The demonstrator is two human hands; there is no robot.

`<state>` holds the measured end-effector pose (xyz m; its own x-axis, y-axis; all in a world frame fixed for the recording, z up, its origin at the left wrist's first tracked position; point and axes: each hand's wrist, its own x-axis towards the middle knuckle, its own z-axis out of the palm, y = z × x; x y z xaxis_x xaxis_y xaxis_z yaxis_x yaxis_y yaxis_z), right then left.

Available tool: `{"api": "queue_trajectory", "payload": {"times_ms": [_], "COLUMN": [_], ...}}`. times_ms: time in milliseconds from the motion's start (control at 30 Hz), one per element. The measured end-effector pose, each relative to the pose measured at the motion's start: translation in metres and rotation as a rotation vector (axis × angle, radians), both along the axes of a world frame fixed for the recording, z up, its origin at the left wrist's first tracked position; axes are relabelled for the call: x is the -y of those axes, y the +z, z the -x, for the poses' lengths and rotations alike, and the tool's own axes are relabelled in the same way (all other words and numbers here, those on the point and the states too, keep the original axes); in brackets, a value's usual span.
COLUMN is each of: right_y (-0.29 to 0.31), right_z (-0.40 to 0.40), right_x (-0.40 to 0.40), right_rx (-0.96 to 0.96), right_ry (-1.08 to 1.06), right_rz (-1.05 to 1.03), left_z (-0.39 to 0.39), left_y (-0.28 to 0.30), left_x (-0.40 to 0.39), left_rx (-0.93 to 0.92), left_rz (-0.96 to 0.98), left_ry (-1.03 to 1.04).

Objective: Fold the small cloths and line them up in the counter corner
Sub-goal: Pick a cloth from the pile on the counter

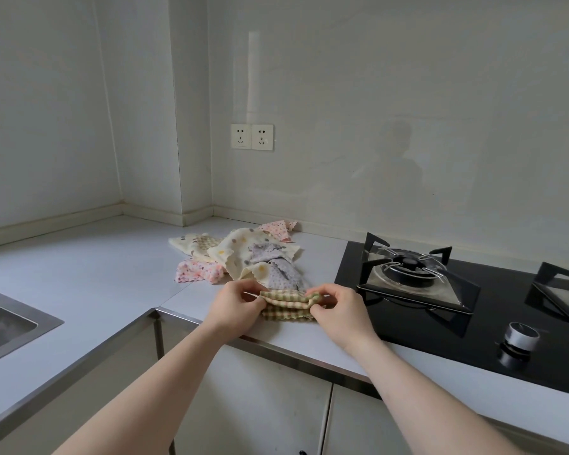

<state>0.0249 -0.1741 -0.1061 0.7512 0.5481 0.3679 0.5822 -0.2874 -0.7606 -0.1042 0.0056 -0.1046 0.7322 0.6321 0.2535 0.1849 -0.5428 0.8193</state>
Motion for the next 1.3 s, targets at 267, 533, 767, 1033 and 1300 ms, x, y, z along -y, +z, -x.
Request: {"api": "queue_trajectory", "payload": {"times_ms": [267, 533, 767, 1033, 1300], "right_y": [0.003, 0.003, 0.001, -0.001, 0.006], "right_z": [0.007, 0.012, 0.01, 0.009, 0.012], "right_x": [-0.002, 0.0, -0.003, -0.006, 0.003], "right_rx": [0.034, 0.225, 0.293, 0.301, 0.254], "right_ry": [-0.047, -0.052, -0.079, -0.019, 0.082], "right_rz": [0.031, 0.217, 0.33, 0.373, 0.321], "left_z": [-0.001, -0.005, -0.009, -0.003, 0.002], "left_y": [0.001, -0.001, -0.008, -0.007, -0.012], "left_x": [0.008, 0.01, 0.01, 0.012, 0.013], "left_rx": [-0.093, -0.096, -0.257, -0.19, -0.084], "left_rz": [-0.123, -0.184, -0.348, -0.411, -0.422], "left_ry": [0.103, 0.137, 0.166, 0.137, 0.042]}}
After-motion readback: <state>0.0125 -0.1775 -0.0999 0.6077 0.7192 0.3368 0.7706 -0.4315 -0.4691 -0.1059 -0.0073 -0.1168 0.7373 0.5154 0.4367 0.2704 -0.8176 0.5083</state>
